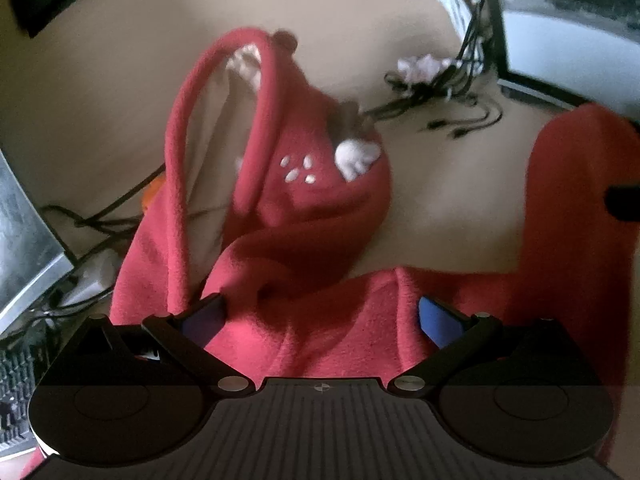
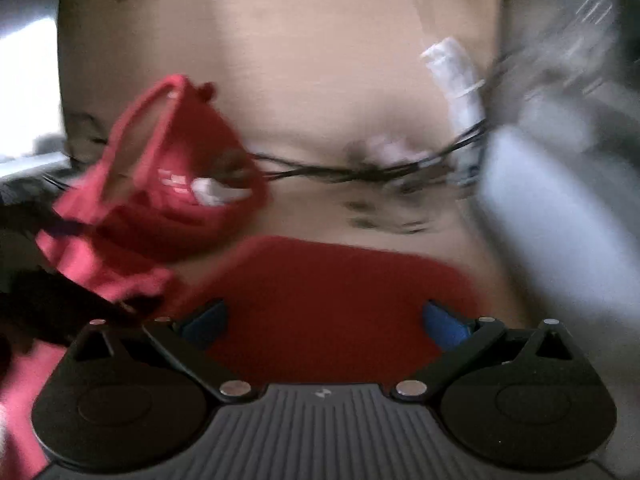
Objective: Fold clothes
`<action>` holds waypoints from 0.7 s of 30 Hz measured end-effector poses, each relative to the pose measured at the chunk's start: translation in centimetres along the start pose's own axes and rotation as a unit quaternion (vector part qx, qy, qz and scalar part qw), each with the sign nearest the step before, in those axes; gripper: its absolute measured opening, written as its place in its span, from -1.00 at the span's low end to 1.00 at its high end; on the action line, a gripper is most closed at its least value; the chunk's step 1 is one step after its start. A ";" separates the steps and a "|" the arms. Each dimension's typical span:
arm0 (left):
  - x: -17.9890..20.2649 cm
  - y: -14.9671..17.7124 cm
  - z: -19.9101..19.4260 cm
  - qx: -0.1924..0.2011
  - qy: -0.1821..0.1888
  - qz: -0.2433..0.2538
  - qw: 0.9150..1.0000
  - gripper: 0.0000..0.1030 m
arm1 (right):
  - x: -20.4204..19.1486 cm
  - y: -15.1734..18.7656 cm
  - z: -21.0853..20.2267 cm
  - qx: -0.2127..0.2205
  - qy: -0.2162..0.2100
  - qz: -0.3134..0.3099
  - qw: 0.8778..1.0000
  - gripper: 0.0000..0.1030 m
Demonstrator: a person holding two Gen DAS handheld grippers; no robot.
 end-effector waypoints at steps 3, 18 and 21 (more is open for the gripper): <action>-0.9 0.5 0.7 -0.011 0.001 -0.007 1.000 1.00 | 0.9 0.8 3.2 -0.047 -0.075 0.048 0.995 1.00; -7.3 4.0 -5.3 -0.005 0.089 -0.159 0.983 1.00 | -0.7 5.3 -4.6 -0.088 0.022 0.022 0.996 1.00; -9.2 6.9 -8.4 -0.015 0.112 -0.171 0.979 1.00 | -2.4 4.9 -6.3 -0.072 0.009 0.038 0.997 1.00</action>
Point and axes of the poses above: each gripper's, at about its wrist camera, not at the fingertips, and z roughly the way its jaws point, x to its right, y to its underside, the point moved 1 cm from there along z, roughly the way its jaws point, and after that the axes turned 3 degrees about x, right-handed, at the moved point
